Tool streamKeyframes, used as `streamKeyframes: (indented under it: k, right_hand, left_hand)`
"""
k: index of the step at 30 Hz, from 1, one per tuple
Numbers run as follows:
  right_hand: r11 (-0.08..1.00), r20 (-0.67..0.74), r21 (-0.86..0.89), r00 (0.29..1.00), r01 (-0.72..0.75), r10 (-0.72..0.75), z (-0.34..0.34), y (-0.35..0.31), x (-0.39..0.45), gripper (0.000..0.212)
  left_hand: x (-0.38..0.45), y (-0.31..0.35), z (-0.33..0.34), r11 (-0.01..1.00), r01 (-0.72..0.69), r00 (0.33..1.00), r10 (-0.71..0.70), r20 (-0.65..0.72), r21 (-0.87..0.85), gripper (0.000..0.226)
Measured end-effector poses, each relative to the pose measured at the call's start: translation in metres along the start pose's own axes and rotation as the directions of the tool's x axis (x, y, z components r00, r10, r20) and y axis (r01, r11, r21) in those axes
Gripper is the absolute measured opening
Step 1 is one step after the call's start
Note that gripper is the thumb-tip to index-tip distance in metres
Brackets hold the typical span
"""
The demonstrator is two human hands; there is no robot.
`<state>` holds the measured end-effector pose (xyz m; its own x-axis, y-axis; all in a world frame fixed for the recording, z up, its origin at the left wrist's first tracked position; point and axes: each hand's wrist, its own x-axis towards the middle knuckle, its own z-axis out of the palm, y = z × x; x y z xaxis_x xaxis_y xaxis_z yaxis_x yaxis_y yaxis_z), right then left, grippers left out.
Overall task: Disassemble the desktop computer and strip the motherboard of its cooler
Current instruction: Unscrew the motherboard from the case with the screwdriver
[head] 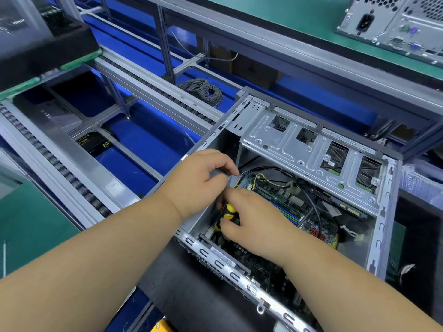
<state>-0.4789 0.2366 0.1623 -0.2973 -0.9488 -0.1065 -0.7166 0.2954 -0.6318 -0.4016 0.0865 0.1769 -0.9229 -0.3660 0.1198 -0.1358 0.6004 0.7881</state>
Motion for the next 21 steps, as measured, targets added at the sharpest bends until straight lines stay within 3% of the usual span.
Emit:
streamKeyframes:
  k: [4,7,11,18,21]
  right_hand:
    - [0.999,0.024,-0.044,1.000,0.009,-0.008,-0.0004,0.0006,-0.0008,0.014]
    - [0.995,-0.004,-0.101,1.000,0.003,-0.004,-0.0007,-0.0001,-0.0003,0.027]
    - [1.000,0.002,-0.018,1.000,0.007,-0.007,-0.0018,-0.0030,-0.0005,0.013]
    - [0.998,0.049,-0.058,0.999,-0.018,0.021,-0.0026,-0.0002,-0.0017,0.025]
    - [1.000,0.038,-0.024,0.999,-0.017,0.018,-0.0024,-0.0002,-0.0014,0.018]
  left_hand:
    - [0.0002,-0.0001,0.0001,1.000,-0.008,1.000,0.008,0.001,0.005,0.033]
    - [0.0005,-0.0007,0.0005,1.000,-0.006,1.000,0.006,0.000,0.007,0.034]
    - [0.0009,-0.0013,0.0007,1.000,0.001,1.000,-0.001,0.001,0.006,0.033]
    - [0.0014,-0.0006,0.0007,1.000,-0.011,1.000,0.011,-0.001,0.010,0.034]
    - [0.0014,-0.0014,0.0016,1.000,-0.015,1.000,0.015,-0.007,0.002,0.034]
